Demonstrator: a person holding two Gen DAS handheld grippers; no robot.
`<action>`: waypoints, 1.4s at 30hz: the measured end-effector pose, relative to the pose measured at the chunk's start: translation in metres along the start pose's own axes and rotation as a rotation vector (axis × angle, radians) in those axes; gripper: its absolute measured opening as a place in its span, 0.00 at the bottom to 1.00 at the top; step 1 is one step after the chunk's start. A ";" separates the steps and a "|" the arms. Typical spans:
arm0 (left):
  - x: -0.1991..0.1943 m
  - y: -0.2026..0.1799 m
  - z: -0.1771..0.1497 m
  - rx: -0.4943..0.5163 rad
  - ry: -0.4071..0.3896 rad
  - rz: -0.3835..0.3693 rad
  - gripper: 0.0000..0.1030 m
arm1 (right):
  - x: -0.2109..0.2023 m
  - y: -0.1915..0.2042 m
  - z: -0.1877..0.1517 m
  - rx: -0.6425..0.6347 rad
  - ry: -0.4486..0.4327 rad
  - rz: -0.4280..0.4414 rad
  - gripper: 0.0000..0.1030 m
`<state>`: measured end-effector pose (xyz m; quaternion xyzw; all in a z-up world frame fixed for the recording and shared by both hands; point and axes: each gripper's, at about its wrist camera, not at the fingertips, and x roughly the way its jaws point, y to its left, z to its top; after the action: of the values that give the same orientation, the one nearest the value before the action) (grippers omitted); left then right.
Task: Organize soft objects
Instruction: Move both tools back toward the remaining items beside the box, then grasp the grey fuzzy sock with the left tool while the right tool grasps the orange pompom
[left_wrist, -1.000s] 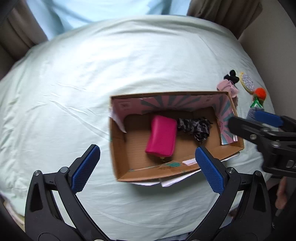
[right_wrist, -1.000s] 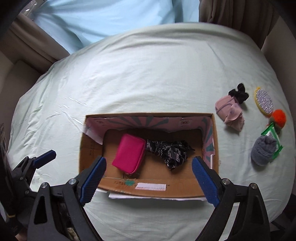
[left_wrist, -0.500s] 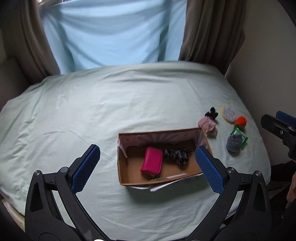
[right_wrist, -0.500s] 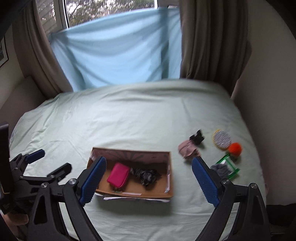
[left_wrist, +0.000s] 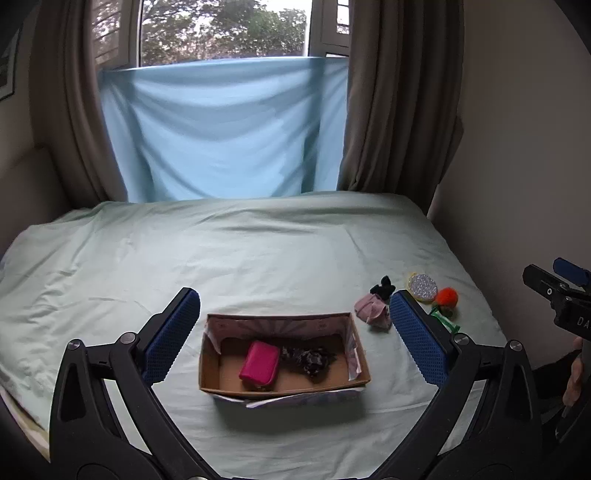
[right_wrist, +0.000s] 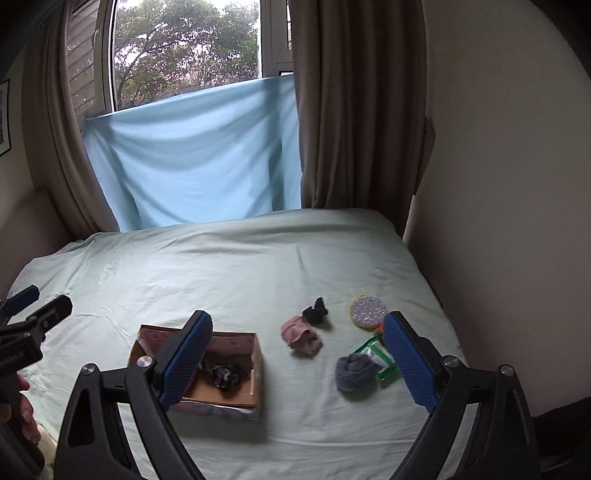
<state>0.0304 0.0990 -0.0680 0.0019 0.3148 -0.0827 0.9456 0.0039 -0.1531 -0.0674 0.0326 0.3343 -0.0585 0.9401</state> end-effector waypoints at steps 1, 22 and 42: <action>0.000 -0.009 0.000 0.000 -0.005 0.004 0.99 | -0.001 -0.012 0.001 0.001 -0.011 0.001 0.90; 0.159 -0.223 -0.070 -0.012 0.236 -0.140 0.99 | 0.123 -0.191 -0.010 -0.052 0.081 0.086 0.90; 0.385 -0.314 -0.190 -0.167 0.573 -0.166 0.97 | 0.370 -0.261 -0.094 -0.039 0.269 0.208 0.89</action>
<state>0.1709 -0.2598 -0.4343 -0.0780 0.5734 -0.1294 0.8052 0.1956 -0.4346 -0.3804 0.0563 0.4530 0.0503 0.8883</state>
